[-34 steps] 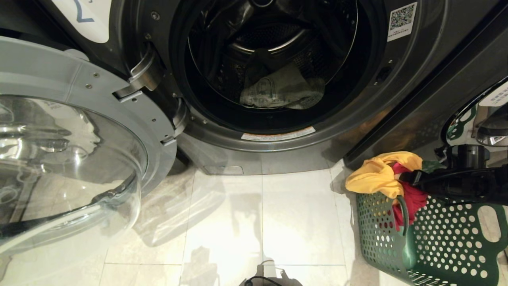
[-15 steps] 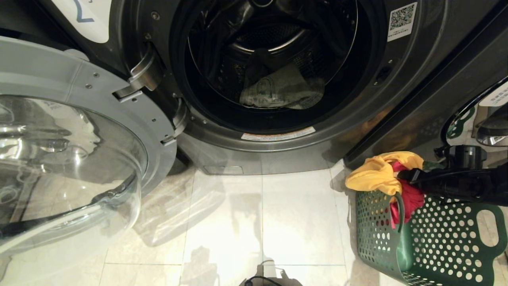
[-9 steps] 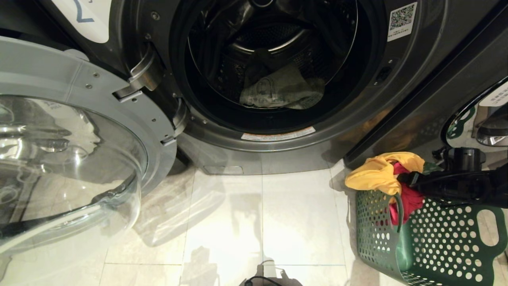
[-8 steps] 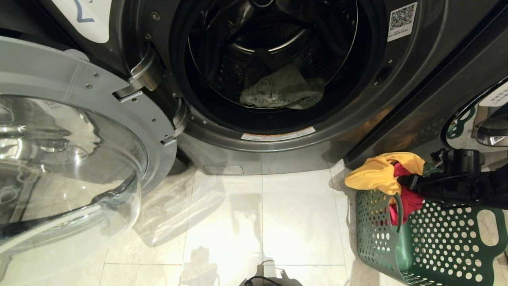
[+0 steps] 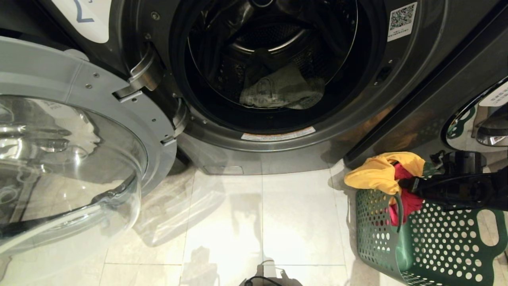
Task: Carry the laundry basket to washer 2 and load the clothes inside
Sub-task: Place the clothes into the washing machine
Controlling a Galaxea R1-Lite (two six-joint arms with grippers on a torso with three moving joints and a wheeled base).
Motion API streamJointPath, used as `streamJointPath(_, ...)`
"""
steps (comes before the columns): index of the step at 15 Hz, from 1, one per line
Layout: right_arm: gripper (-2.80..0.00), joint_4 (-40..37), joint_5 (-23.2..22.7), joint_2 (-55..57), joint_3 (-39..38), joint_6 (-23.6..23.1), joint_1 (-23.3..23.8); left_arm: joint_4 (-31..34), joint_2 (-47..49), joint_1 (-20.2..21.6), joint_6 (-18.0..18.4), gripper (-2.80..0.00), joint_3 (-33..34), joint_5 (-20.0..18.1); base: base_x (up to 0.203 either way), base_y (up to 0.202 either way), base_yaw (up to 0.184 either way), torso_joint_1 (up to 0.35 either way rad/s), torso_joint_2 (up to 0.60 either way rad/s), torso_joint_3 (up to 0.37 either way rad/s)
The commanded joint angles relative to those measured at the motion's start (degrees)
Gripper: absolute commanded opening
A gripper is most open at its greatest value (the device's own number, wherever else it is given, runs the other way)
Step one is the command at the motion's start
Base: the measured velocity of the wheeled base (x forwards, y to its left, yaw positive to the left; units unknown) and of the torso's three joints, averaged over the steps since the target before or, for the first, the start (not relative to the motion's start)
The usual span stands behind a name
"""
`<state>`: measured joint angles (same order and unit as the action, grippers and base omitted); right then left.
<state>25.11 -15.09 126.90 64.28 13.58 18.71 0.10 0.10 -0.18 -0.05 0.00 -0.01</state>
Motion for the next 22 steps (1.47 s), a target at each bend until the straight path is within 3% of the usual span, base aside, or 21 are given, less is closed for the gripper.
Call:
streamJointPath(1,0.00,0.10,-0.11,0.01,-0.57,-1.78,0.00,-0.01,0.06,0.01,0.03,-2.80,0.00,0.01,0.000,0.000,0.000,0.000,0.00,0.000)
streamJointPath(14,0.00,-0.65,0.06,0.10,-0.30,-2.68,-0.34,-0.01,0.06,0.01,0.02,-2.80,0.00,0.01,0.000,0.000,0.000,0.000,0.00,0.000)
streamJointPath(15,-2.80,-0.49,0.06,0.09,-0.38,-2.58,-0.34,-0.01,0.07,0.01,0.04,-2.80,0.00,0.01,0.000,0.000,0.000,0.000,0.00,0.000)
streamJointPath(22,-2.80,-1.96,0.06,0.01,-0.65,-2.15,-0.34,-0.01,0.02,0.01,0.05,-2.80,0.00,0.01,0.000,0.000,0.000,0.000,0.00,0.000)
